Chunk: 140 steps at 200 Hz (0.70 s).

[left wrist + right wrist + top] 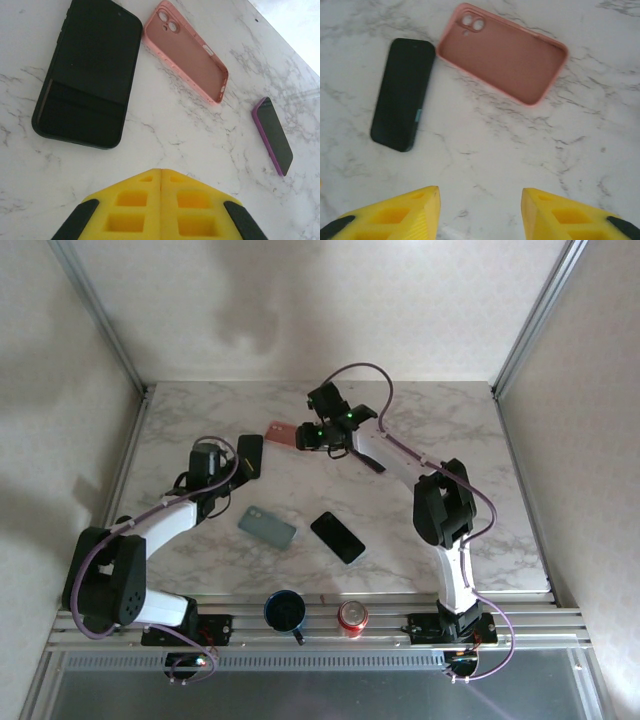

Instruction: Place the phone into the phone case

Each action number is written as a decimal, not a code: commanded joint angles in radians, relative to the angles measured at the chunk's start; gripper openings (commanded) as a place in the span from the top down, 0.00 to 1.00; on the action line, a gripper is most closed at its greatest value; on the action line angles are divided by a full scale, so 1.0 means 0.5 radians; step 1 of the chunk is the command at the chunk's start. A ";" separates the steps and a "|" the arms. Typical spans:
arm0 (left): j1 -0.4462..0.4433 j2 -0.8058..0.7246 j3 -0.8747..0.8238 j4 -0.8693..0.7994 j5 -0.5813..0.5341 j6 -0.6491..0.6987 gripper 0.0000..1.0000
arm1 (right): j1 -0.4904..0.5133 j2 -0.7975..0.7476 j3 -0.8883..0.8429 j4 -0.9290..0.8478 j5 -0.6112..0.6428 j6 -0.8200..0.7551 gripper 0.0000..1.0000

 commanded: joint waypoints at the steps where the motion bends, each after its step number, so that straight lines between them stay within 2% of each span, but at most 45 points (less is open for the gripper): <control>1: -0.035 -0.049 -0.024 -0.090 -0.028 0.031 1.00 | 0.034 -0.031 -0.125 -0.031 0.113 -0.074 0.55; 17: -0.046 -0.054 -0.048 -0.121 -0.048 0.044 1.00 | 0.074 -0.158 -0.345 0.050 0.167 -0.089 0.54; 39: -0.050 -0.055 -0.094 -0.161 -0.065 0.045 1.00 | 0.122 -0.337 -0.651 0.186 0.062 -0.066 0.52; 70: -0.058 -0.044 -0.162 -0.123 -0.030 0.008 1.00 | 0.139 -0.480 -0.905 0.267 0.186 -0.049 0.49; 104: -0.071 0.002 -0.153 -0.095 0.010 -0.005 1.00 | 0.131 -0.263 -0.636 0.207 0.269 -0.042 0.44; 140: -0.071 -0.010 -0.134 -0.081 0.012 -0.008 1.00 | 0.082 0.154 -0.116 0.109 0.339 0.080 0.44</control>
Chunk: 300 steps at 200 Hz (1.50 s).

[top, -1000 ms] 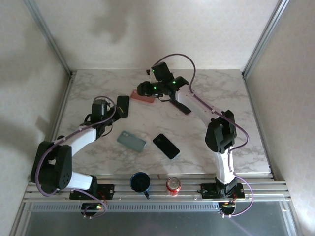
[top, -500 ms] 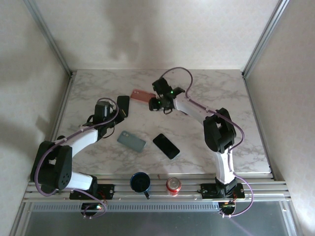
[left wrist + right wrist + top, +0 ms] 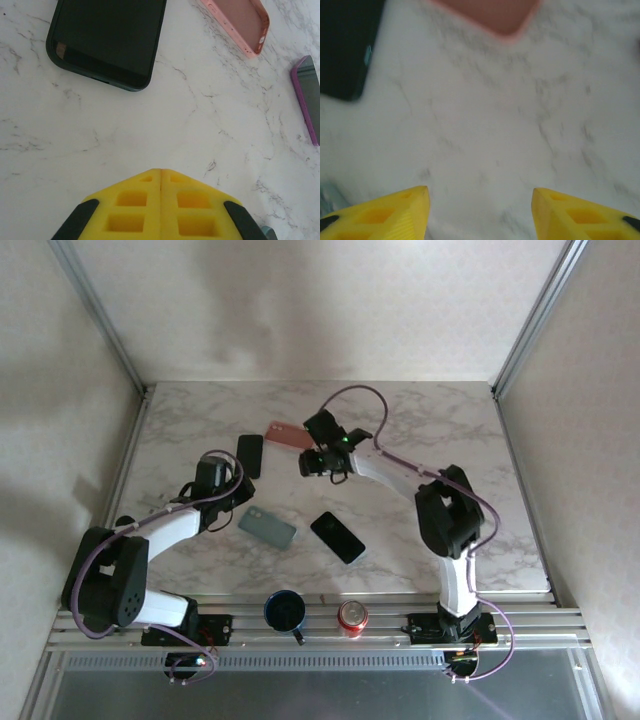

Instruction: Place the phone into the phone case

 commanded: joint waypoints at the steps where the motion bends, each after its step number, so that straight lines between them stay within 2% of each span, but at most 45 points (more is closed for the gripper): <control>1: -0.010 -0.003 0.020 0.022 0.009 -0.007 1.00 | -0.044 0.256 0.272 -0.042 0.100 0.098 0.44; 42: -0.021 -0.055 -0.019 0.080 0.090 -0.092 1.00 | -0.117 0.703 0.924 -0.266 0.146 0.176 0.46; 89: -0.020 -0.107 -0.052 0.075 0.056 -0.096 1.00 | -0.195 1.075 1.513 -0.565 0.153 0.176 0.55; 151: -0.022 -0.034 -0.060 0.126 0.070 -0.099 1.00 | -0.230 1.145 1.487 -0.544 0.063 0.168 0.64; 221: -0.021 -0.024 -0.086 0.152 0.069 -0.108 1.00 | -0.230 1.235 1.564 -0.592 0.020 0.163 0.65; 248: -0.021 -0.039 -0.097 0.152 0.063 -0.109 1.00 | -0.230 1.267 1.586 -0.633 0.017 0.158 0.72; 268: -0.021 -0.048 -0.107 0.152 0.053 -0.109 1.00 | -0.230 1.254 1.552 -0.652 0.029 0.164 0.82; 300: -0.021 -0.058 -0.127 0.164 0.053 -0.119 1.00 | -0.230 1.113 1.305 -0.588 0.036 0.222 0.91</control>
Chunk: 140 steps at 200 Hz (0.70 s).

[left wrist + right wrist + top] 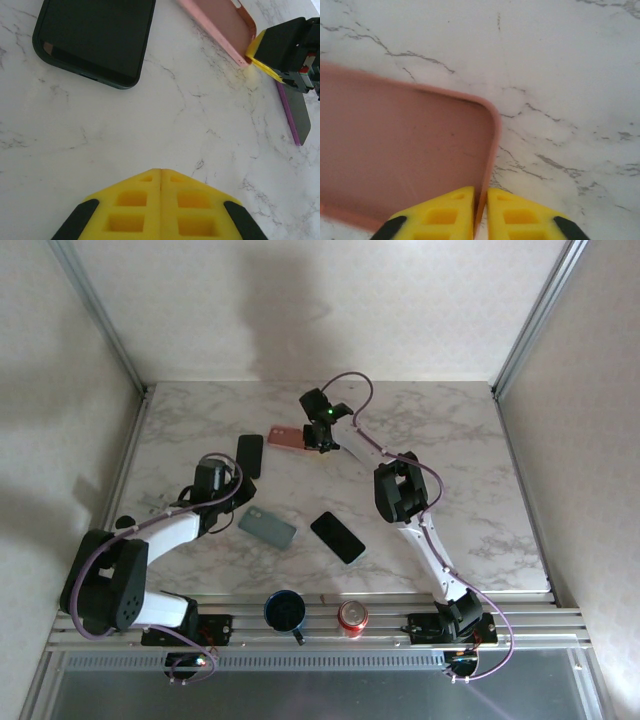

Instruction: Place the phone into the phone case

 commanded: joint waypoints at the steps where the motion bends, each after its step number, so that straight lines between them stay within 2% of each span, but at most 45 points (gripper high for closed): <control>1: -0.020 -0.029 -0.047 0.027 0.000 -0.040 1.00 | 0.009 -0.082 -0.196 -0.050 -0.018 0.047 0.91; 58: -0.019 -0.089 -0.088 0.046 -0.003 -0.062 1.00 | 0.008 -0.604 -1.048 0.303 -0.056 0.262 0.98; 116: -0.020 -0.206 -0.140 0.016 -0.028 -0.056 1.00 | 0.056 -1.119 -1.913 0.608 -0.057 0.558 0.98; 140: -0.022 -0.242 -0.157 0.007 -0.028 -0.059 1.00 | 0.104 -1.262 -2.161 0.740 -0.102 0.697 0.93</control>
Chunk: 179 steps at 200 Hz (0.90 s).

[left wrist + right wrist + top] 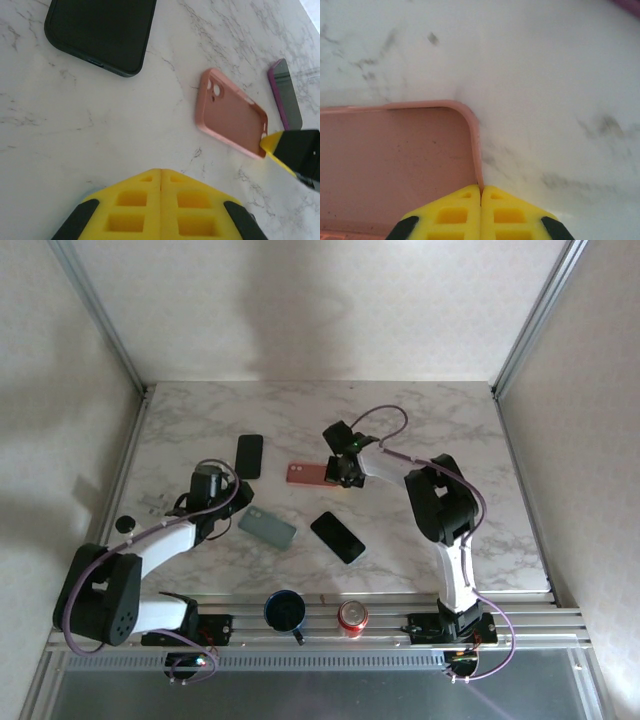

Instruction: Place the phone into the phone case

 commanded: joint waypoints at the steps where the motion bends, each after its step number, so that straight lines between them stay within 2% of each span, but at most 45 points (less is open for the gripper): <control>1: -0.022 -0.064 -0.032 0.002 -0.026 -0.017 1.00 | 0.062 -0.120 -0.215 0.100 -0.046 0.217 0.93; 35: -0.027 -0.121 -0.053 -0.013 -0.026 -0.033 1.00 | 0.165 -0.205 -0.333 0.170 -0.114 0.283 0.78; 82: -0.032 -0.217 -0.080 -0.057 -0.055 -0.045 1.00 | 0.229 -0.299 -0.404 0.257 -0.232 0.272 0.76; 101: -0.035 -0.243 -0.079 -0.071 -0.057 -0.045 1.00 | 0.212 -0.386 -0.404 0.219 -0.208 0.168 0.76; 147: -0.060 -0.225 -0.044 -0.045 -0.042 -0.024 0.99 | -0.001 -0.647 -0.362 0.065 -0.019 -0.350 0.62; 179: -0.136 -0.157 -0.033 0.082 -0.051 0.028 0.95 | -0.227 -0.613 -0.220 -0.021 -0.016 -0.684 0.54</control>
